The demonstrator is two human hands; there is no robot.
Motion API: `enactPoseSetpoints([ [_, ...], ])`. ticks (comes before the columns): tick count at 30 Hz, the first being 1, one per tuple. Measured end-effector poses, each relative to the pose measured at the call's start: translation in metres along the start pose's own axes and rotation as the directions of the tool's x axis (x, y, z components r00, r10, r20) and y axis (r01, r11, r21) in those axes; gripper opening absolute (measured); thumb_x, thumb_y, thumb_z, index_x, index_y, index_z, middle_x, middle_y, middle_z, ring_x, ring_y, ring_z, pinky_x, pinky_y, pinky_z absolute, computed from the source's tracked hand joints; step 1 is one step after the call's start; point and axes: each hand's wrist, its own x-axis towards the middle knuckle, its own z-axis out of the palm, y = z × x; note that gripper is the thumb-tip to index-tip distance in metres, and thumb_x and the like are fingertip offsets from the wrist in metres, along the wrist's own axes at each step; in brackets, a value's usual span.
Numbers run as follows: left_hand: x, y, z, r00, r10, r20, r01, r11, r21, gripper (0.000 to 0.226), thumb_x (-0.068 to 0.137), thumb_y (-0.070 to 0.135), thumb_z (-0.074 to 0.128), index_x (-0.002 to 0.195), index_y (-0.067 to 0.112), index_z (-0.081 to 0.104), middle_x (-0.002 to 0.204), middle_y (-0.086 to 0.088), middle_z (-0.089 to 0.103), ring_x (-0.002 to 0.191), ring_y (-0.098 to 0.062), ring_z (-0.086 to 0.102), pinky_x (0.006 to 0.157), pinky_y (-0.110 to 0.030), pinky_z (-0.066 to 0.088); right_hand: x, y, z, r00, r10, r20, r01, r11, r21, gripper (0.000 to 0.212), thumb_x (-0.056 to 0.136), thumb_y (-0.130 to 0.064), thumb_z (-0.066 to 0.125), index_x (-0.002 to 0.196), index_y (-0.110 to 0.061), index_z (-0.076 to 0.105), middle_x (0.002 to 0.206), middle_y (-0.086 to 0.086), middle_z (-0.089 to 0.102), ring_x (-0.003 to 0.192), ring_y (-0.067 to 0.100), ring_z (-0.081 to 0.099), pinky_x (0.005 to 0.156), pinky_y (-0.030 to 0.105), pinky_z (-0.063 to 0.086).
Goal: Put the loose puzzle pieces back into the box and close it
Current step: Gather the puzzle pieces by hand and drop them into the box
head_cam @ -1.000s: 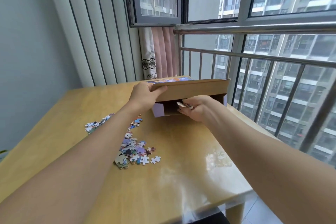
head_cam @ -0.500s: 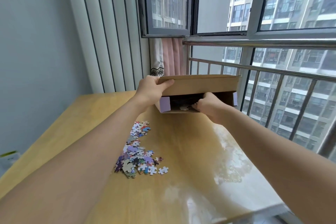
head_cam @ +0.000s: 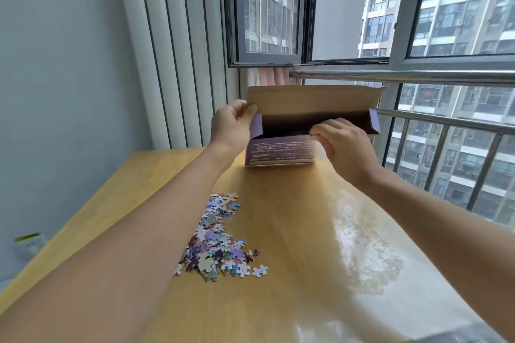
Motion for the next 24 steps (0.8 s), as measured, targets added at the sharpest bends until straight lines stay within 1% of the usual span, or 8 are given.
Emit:
enactPoseSetpoints([
  [4,0.002,0.005,-0.003,0.998,-0.037,-0.049,0.035,0.999,-0.028,0.025,0.1,0.037,0.058,0.1,0.016,0.072,0.095,0.002,0.071,0.091,-0.017,0.063,0.078,-0.032,0.052,0.008,-0.004,-0.008,0.999,-0.039,-0.006,0.039,0.999,0.009,0.013,0.097,-0.004,0.061,0.101,-0.004,0.073,0.095,0.008,0.072,0.087,0.027,0.066,0.074,0.04,0.055],
  [11,-0.014,-0.031,-0.001,0.973,-0.221,0.069,0.218,0.975,0.051,0.041,0.093,0.044,0.066,0.077,0.006,0.068,0.08,-0.003,0.068,0.078,-0.018,0.059,0.09,-0.049,0.054,-0.013,-0.007,-0.004,0.913,-0.027,0.406,0.053,0.997,-0.053,0.013,0.096,-0.013,0.06,0.097,-0.016,0.073,0.096,0.0,0.071,0.084,0.025,0.068,0.068,0.039,0.054],
  [13,-0.026,-0.045,0.003,0.963,-0.257,0.082,0.25,0.964,0.094,0.047,0.091,0.047,0.066,0.067,0.007,0.063,0.067,0.003,0.062,0.069,-0.017,0.054,0.081,-0.042,0.056,-0.025,-0.012,0.002,0.836,0.002,0.549,0.038,0.997,-0.061,0.012,0.097,-0.016,0.06,0.099,-0.021,0.072,0.099,-0.004,0.07,0.082,0.02,0.065,0.065,0.031,0.05],
  [15,-0.039,-0.056,0.009,0.951,-0.294,0.098,0.276,0.947,0.164,0.05,0.095,0.044,0.064,0.062,0.007,0.058,0.056,0.007,0.053,0.061,-0.016,0.045,0.064,-0.03,0.042,-0.03,-0.02,0.009,0.762,0.043,0.646,-0.022,0.999,-0.04,0.014,0.095,-0.019,0.065,0.107,-0.025,0.07,0.1,-0.005,0.072,0.084,0.017,0.065,0.069,0.032,0.053],
  [17,-0.049,-0.07,0.013,0.945,-0.306,0.113,0.275,0.934,0.229,0.056,0.096,0.047,0.061,0.073,-0.004,0.059,0.062,-0.003,0.048,0.062,-0.018,0.039,0.06,-0.03,0.031,-0.029,-0.03,0.013,0.721,0.064,0.69,-0.146,0.987,0.061,0.025,0.09,-0.021,0.072,0.115,-0.025,0.07,0.097,-0.009,0.074,0.086,0.012,0.068,0.077,0.032,0.057],
  [20,-0.064,-0.081,0.016,0.929,-0.332,0.164,0.282,0.921,0.269,0.057,0.097,0.045,0.061,0.075,-0.007,0.057,0.066,-0.009,0.04,0.06,-0.019,0.032,0.056,-0.031,0.025,-0.02,-0.056,0.014,0.706,0.008,0.708,-0.201,0.961,0.189,0.018,0.087,-0.015,0.07,0.102,-0.024,0.075,0.084,-0.007,0.073,0.077,0.014,0.066,0.065,0.016,0.05],
  [22,-0.073,-0.085,0.009,0.904,-0.329,0.273,0.237,0.918,0.319,0.051,0.096,0.044,0.063,0.071,-0.001,0.056,0.065,-0.006,0.043,0.059,-0.017,0.033,0.057,-0.029,0.026,-0.009,-0.074,0.011,0.737,-0.015,0.676,-0.227,0.936,0.268,0.011,0.088,-0.016,0.069,0.092,-0.023,0.077,0.076,-0.007,0.07,0.068,0.01,0.061,0.058,0.013,0.042],
  [24,-0.079,-0.086,-0.01,0.858,-0.31,0.409,0.158,0.918,0.364,0.032,0.095,0.035,0.066,0.076,0.01,0.069,0.068,0.006,0.062,0.059,-0.009,0.049,0.057,-0.024,0.037,0.002,-0.094,0.011,0.753,-0.02,0.658,-0.258,0.91,0.323,0.011,0.085,-0.017,0.074,0.092,-0.023,0.079,0.069,-0.017,0.066,0.063,-0.002,0.059,0.057,0.012,0.043],
])
